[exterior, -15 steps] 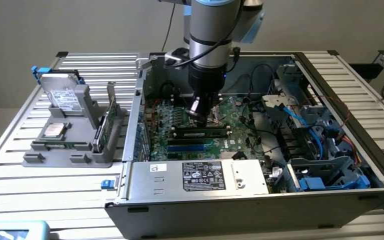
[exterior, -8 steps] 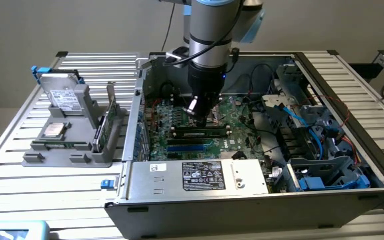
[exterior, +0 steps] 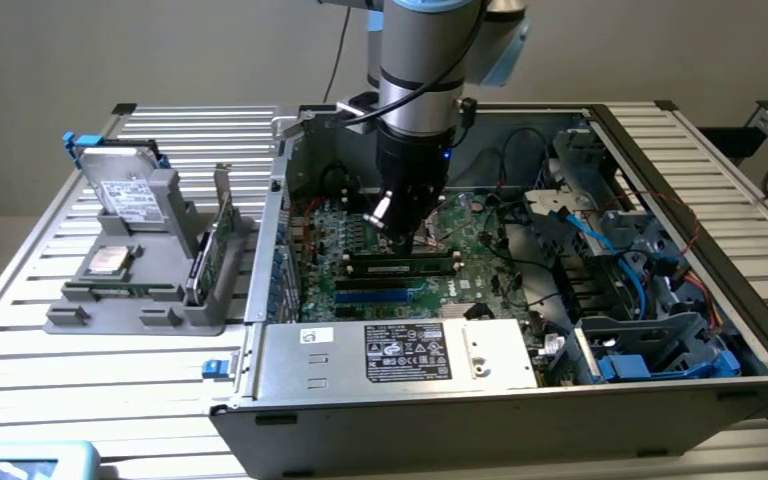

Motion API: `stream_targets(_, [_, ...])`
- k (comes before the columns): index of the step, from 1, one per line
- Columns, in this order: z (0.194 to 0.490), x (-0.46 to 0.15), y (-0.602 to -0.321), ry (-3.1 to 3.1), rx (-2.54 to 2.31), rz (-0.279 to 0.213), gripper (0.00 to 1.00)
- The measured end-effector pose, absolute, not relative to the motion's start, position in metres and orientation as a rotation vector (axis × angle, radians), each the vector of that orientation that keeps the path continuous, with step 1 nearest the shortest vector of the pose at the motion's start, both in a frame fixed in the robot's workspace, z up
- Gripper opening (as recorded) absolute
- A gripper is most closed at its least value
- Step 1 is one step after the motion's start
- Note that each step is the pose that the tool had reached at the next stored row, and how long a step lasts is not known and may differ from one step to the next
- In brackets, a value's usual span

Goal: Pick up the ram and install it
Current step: 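Press down the ram until it locks into place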

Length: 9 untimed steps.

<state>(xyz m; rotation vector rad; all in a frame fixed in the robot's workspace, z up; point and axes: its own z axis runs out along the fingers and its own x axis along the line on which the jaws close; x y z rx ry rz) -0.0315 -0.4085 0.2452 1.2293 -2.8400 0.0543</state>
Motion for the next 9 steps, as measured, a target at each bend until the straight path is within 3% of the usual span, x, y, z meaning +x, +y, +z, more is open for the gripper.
stream_targets(9, [0.2456,-0.0314,-0.4085,-2.902,1.106,0.059,0.11])
